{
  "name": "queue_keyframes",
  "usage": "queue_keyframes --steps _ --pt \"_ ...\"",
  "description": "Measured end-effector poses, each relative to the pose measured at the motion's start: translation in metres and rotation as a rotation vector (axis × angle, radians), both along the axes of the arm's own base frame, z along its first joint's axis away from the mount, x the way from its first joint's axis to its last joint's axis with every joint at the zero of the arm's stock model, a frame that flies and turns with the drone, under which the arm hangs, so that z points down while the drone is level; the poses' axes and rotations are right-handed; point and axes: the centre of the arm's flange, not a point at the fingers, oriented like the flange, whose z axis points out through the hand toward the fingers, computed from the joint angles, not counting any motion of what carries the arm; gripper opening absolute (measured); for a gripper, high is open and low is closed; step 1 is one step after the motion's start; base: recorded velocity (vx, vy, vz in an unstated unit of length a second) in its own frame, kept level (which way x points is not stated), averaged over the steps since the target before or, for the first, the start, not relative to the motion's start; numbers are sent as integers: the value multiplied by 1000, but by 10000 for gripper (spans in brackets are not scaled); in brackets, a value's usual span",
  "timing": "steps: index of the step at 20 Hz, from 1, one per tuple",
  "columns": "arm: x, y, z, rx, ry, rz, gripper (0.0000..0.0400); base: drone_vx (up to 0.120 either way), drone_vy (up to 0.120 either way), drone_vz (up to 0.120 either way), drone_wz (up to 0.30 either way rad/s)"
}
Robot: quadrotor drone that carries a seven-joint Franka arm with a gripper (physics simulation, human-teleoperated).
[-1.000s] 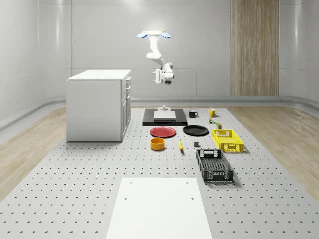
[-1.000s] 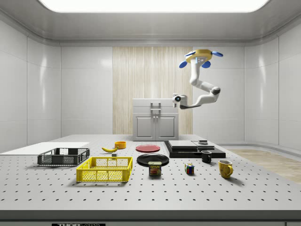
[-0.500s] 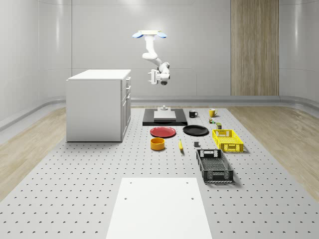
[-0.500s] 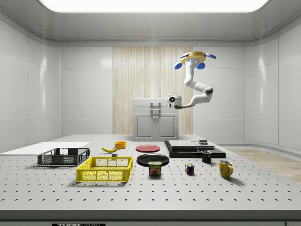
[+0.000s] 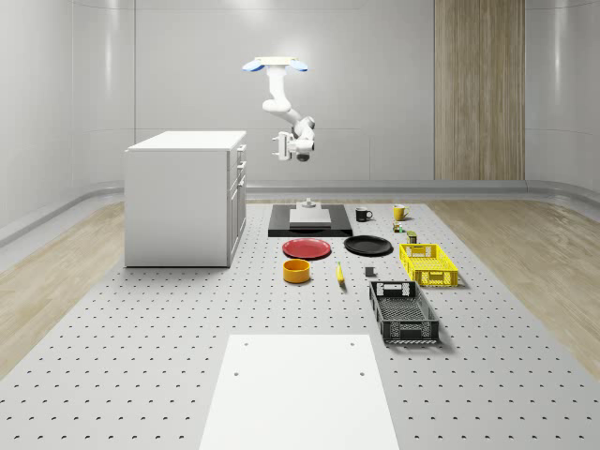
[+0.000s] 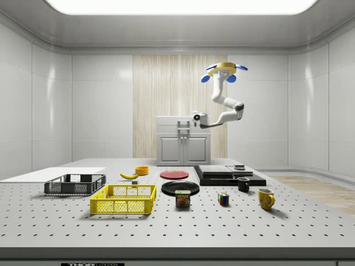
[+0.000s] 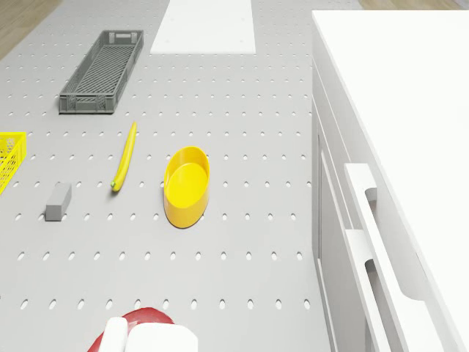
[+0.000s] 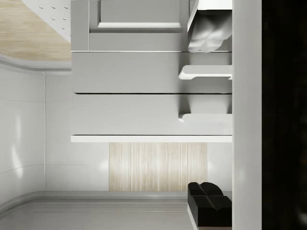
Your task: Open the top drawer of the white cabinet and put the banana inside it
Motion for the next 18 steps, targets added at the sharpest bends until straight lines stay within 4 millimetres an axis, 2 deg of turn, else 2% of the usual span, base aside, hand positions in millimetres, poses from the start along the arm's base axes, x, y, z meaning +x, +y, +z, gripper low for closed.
queue_keyframes --steps 9,18 --pt "0 0 0 0 0 0 400 120 -120 0 0" --pt "0 0 0 0 0 0 400 120 0 0 0"
